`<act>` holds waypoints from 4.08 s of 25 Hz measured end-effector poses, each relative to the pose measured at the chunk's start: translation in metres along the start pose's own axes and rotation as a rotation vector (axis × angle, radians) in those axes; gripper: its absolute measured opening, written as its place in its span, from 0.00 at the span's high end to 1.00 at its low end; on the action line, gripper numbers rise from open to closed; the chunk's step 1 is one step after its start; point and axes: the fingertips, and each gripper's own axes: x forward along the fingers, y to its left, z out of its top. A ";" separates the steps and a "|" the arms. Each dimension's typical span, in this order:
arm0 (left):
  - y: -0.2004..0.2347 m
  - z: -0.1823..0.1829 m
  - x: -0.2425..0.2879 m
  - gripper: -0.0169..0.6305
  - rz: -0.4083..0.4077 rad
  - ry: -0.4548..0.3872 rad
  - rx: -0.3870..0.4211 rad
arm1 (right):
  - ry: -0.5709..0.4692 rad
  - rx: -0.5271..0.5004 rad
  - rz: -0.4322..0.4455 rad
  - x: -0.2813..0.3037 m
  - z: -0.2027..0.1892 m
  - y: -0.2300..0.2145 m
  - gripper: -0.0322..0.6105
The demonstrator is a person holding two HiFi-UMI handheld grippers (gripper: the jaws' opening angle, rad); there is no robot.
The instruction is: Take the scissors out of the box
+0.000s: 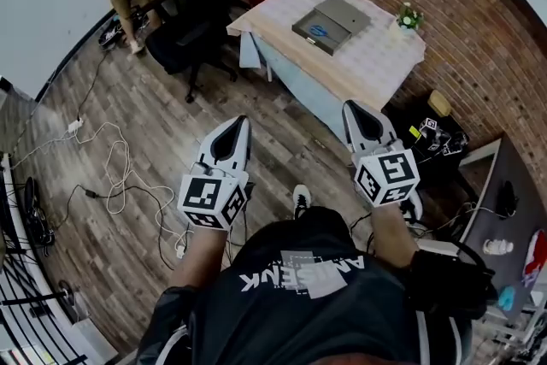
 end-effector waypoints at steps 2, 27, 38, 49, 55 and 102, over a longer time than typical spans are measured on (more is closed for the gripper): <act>0.005 0.004 0.022 0.96 0.006 0.008 0.016 | 0.004 0.008 0.010 0.018 0.000 -0.017 0.89; 0.015 0.000 0.257 0.96 0.039 0.120 0.077 | 0.015 0.097 0.030 0.142 -0.019 -0.215 0.89; 0.062 0.001 0.346 0.96 -0.142 0.061 0.045 | 0.057 0.043 -0.069 0.209 -0.020 -0.233 0.89; 0.178 0.008 0.431 0.96 -0.279 0.062 0.005 | 0.123 0.034 -0.233 0.321 -0.007 -0.239 0.89; 0.219 0.020 0.465 0.96 -0.367 0.053 -0.023 | 0.147 0.064 -0.246 0.373 -0.002 -0.224 0.89; 0.121 -0.027 0.748 0.95 -0.792 0.266 0.210 | 0.161 0.428 -0.634 0.437 -0.090 -0.406 0.89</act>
